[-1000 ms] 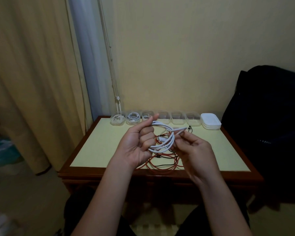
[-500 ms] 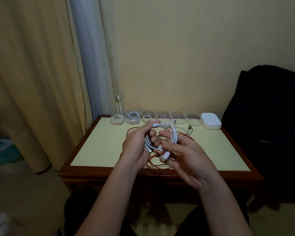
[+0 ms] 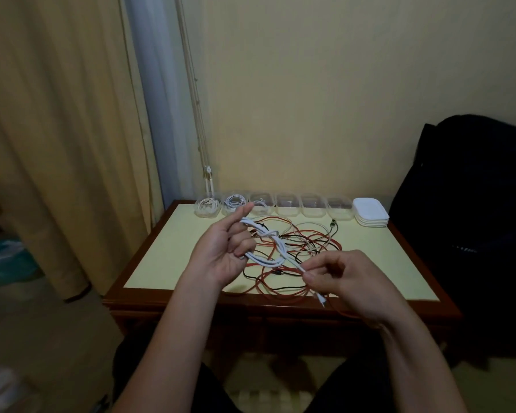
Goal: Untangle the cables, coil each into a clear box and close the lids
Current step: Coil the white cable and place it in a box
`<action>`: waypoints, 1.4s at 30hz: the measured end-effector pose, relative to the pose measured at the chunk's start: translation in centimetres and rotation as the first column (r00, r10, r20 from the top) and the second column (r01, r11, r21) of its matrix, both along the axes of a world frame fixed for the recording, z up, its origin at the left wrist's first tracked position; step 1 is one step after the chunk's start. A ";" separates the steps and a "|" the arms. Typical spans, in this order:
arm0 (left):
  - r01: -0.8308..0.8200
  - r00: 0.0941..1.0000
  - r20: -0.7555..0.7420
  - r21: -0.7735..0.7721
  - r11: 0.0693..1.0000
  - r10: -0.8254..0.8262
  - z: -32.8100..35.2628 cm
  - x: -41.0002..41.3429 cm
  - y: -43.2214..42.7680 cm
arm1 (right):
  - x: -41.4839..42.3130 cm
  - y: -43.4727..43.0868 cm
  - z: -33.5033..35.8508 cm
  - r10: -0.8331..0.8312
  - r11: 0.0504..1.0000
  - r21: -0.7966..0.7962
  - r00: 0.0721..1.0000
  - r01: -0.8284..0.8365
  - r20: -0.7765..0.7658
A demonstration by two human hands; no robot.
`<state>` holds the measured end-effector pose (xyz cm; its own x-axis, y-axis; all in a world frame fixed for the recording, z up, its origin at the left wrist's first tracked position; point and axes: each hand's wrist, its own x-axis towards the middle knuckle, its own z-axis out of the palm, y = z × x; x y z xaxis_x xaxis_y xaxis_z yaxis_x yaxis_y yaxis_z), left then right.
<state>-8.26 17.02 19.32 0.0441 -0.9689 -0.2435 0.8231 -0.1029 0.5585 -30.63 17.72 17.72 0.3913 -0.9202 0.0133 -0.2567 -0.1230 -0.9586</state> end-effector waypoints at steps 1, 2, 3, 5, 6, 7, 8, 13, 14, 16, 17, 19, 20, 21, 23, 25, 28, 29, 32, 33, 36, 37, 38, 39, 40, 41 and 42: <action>-0.006 1.000 -0.020 0.016 1.000 0.007 0.1 0.4 0.0 | -0.4 0.0 -0.1 0.017 1.000 0.003 1.000 -0.017 -0.001; -0.009 0.999 -0.036 0.028 1.000 0.010 0.1 0.8 -0.1 | -0.8 0.0 -0.1 0.038 0.999 0.012 0.999 -0.038 0.010; -0.006 0.999 -0.048 0.033 0.999 0.008 0.2 1.0 -0.2 | -1.1 -0.1 -0.1 0.059 0.998 0.021 0.998 -0.060 0.019; 0.000 0.998 -0.062 0.040 0.999 0.002 0.5 1.0 -0.6 | -1.7 -0.2 0.3 0.089 0.996 0.022 0.996 -0.089 0.012; -0.002 0.998 -0.067 0.045 0.999 0.005 0.6 0.9 -0.7 | -1.9 -0.3 0.5 0.090 0.996 0.018 0.996 -0.090 0.013; -0.003 0.997 -0.074 0.041 0.999 0.006 0.8 0.7 -0.7 | -2.1 -0.3 0.6 0.084 0.996 0.013 0.996 -0.084 0.025; -0.003 0.997 -0.080 0.030 1.000 0.006 1.0 0.5 -0.7 | -2.1 -0.4 0.7 0.072 0.997 0.004 0.997 -0.072 0.037; 0.018 0.997 -0.067 -0.067 0.998 -0.023 2.0 -0.4 -0.1 | -1.1 -0.4 -0.4 -0.157 0.970 -0.190 0.988 0.155 0.003; 0.018 0.997 -0.071 -0.084 0.996 -0.024 2.1 -0.7 -0.1 | -0.6 -0.3 -0.6 -0.240 0.934 -0.276 0.971 0.226 -0.017; 0.024 0.993 -0.116 -0.103 0.994 -0.036 2.1 -1.4 0.1 | 0.4 -0.2 -0.9 -0.394 0.832 -0.432 0.919 0.347 -0.020; 0.035 0.988 -0.145 -0.113 0.993 -0.051 2.0 -1.8 0.1 | 0.9 0.0 -1.1 -0.444 0.792 -0.468 0.896 0.393 0.002; 0.063 0.982 -0.169 -0.135 0.989 -0.085 1.6 -2.9 0.2 | 1.9 0.1 -1.4 -0.489 0.749 -0.476 0.869 0.461 0.072; 0.066 0.984 -0.156 -0.135 0.989 -0.087 1.3 -3.6 0.3 | 2.2 0.2 -1.7 -0.492 0.742 -0.463 0.863 0.484 0.114; 0.056 0.989 -0.131 -0.126 0.990 -0.073 1.1 -4.1 0.3 | 2.6 0.2 -1.8 -0.489 0.746 -0.431 0.857 0.507 0.162; 0.015 0.996 -0.084 -0.099 0.995 -0.023 0.8 -5.1 0.2 | 3.2 0.2 -1.8 -0.475 0.787 -0.276 0.827 0.552 0.301; -0.034 0.998 -0.046 -0.093 0.995 0.030 0.8 -5.6 0.0 | 3.8 0.3 -1.4 -0.456 0.843 -0.018 0.733 0.537 0.505; -0.105 0.994 0.031 -0.099 0.990 0.108 0.9 -5.8 -0.2 | 4.6 0.6 -0.8 -0.455 0.874 0.242 0.539 0.420 0.708; -0.116 0.992 0.047 -0.100 0.988 0.121 0.9 -5.9 -0.3 | 4.9 0.7 -0.7 -0.463 0.875 0.293 0.489 0.385 0.739; -0.121 0.991 0.046 -0.099 0.988 0.126 0.8 -6.0 -0.5 | 5.5 1.0 -0.3 -0.478 0.874 0.388 0.376 0.293 0.794; -0.119 0.991 0.041 -0.100 0.988 0.124 0.8 -6.0 -0.5 | 5.5 1.0 -0.2 -0.485 0.870 0.402 0.351 0.285 0.801; -0.096 0.995 0.005 -0.113 0.989 0.097 0.8 -6.3 -0.4 | 5.6 0.9 -0.2 -0.513 0.848 0.420 0.300 0.324 0.804; -0.088 0.996 -0.006 -0.114 0.990 0.087 0.7 -6.4 -0.4 | 5.5 0.9 -0.2 -0.519 0.842 0.422 0.294 0.335 0.802; -0.082 0.997 -0.015 -0.113 0.990 0.081 0.6 -6.4 -0.4 | 5.5 0.7 -0.2 -0.516 0.846 0.420 0.303 0.328 0.801; -0.081 0.997 -0.018 -0.113 0.990 0.079 0.5 -6.4 -0.5 | 5.4 0.7 -0.3 -0.498 0.861 0.411 0.333 0.300 0.801; -0.084 0.997 -0.010 -0.112 0.990 0.083 0.4 -6.2 -0.6 | 5.3 0.7 -0.3 -0.471 0.881 0.397 0.383 0.260 0.795; -0.090 0.996 0.015 -0.108 0.990 0.093 0.3 -6.1 -0.8 | 5.3 0.8 -0.3 -0.443 0.897 0.382 0.449 0.224 0.776; -0.104 0.992 0.055 -0.102 0.989 0.110 0.1 -6.0 -0.9 | 5.2 0.8 -0.5 -0.419 0.907 0.367 0.521 0.205 0.743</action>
